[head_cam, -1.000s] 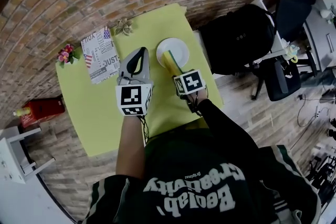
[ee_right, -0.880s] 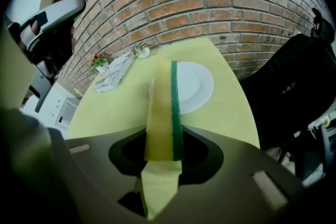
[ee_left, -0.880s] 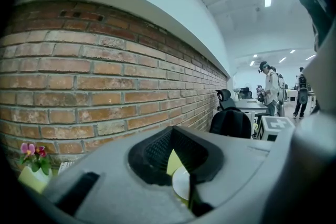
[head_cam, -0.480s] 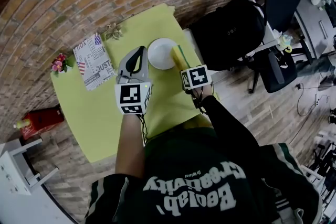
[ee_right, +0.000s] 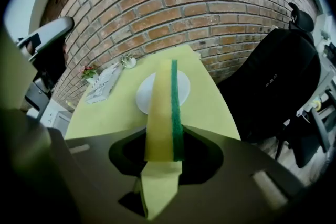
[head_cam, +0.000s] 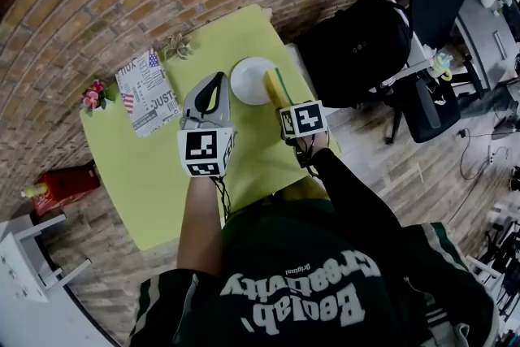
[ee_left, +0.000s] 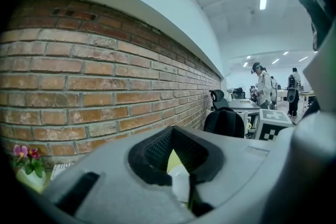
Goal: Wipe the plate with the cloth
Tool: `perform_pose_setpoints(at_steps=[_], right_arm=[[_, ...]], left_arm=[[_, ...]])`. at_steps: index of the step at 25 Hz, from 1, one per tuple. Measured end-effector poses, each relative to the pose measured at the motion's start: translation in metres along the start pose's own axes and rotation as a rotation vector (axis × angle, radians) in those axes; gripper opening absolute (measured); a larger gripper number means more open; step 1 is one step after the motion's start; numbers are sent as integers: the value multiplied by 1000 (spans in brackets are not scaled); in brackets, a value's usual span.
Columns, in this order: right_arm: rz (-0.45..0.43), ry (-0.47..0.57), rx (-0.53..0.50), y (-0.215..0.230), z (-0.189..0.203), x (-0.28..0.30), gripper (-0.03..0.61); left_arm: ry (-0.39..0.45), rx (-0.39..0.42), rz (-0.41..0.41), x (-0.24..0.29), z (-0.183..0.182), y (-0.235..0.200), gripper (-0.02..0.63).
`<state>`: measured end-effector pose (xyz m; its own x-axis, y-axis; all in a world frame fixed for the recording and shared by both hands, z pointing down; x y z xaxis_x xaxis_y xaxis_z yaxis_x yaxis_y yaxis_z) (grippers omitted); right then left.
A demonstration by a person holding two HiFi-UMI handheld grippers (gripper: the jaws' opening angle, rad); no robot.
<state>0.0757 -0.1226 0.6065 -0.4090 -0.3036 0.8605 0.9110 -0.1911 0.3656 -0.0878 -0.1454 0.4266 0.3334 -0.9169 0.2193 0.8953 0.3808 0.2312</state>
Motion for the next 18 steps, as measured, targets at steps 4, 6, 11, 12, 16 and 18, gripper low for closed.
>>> perform_pose_setpoints(at_steps=[4, 6, 11, 12, 16, 18], right_arm=[[-53, -12, -49, -28, 6, 4, 138], [-67, -30, -75, -41, 12, 7, 138], [-74, -96, -159, -63, 31, 18, 138], [-70, -106, -166, -64, 34, 20, 138], [-57, -106, -154, -62, 35, 21, 138], [-41, -101, -144, -56, 33, 20, 138]], left_arm=[[-3, -2, -5, -7, 4, -4, 3], [-2, -1, -9, -11, 4, -6, 3], [0, -2, -23, -19, 6, -13, 3], [-2, -3, -25, -20, 7, -14, 3], [4, -9, -27, -21, 7, -15, 3], [8, -9, -22, -19, 7, -15, 3]])
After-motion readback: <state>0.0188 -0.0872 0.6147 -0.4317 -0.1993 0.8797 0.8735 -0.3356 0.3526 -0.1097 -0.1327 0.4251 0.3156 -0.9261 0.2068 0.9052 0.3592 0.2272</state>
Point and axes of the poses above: the fingertips, and each gripper's own axes: x forward along the fingers, y to its right, z out of its underside, the point moved 3 cm from there along -x, backward along the fingers, and after that the axes turned 12 degrees about x, right-handed, at the moved point
